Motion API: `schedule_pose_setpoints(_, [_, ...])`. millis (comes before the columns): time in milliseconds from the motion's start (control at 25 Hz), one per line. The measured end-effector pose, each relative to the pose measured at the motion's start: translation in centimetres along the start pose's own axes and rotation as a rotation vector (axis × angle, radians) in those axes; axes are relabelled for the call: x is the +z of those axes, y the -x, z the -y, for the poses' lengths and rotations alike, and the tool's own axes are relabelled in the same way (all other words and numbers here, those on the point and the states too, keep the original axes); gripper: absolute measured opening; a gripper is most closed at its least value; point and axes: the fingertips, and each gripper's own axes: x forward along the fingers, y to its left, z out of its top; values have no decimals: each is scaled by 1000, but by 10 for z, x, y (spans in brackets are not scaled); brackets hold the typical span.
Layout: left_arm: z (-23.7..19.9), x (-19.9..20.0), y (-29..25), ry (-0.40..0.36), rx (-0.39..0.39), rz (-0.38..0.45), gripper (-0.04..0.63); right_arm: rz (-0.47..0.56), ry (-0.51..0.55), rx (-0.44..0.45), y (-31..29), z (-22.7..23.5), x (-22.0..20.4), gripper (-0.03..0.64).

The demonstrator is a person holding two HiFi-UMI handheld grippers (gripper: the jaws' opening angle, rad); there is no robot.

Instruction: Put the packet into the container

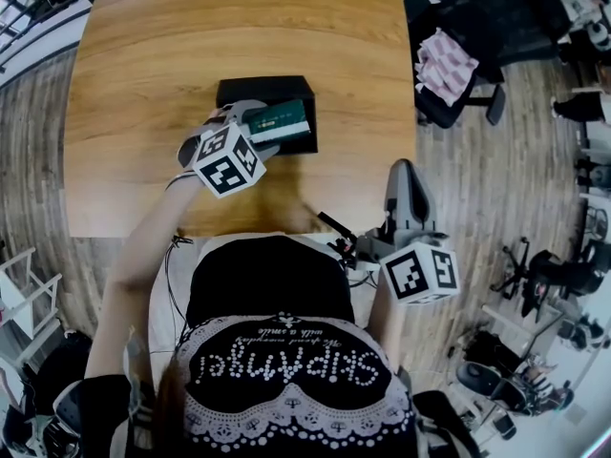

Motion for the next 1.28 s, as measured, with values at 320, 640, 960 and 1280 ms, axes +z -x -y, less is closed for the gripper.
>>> schedule_pose_setpoints(320, [-3, -5, -8, 40, -12, -11, 337, 2, 1, -1, 2, -1, 0, 39])
schedule_pose_setpoints(640, [-4, -7, -17, 55, -45, -56, 336, 0, 8, -2, 2, -1, 0, 40])
schedule_pose_setpoints(960, [-5, -8, -27, 46, -74, -106, 336, 4, -1, -16, 5, 0, -1, 40])
schedule_pose_setpoints(1280, [-8, -6, -36, 58, -83, -126, 337, -2, -10, -42, 11, 3, -4, 40])
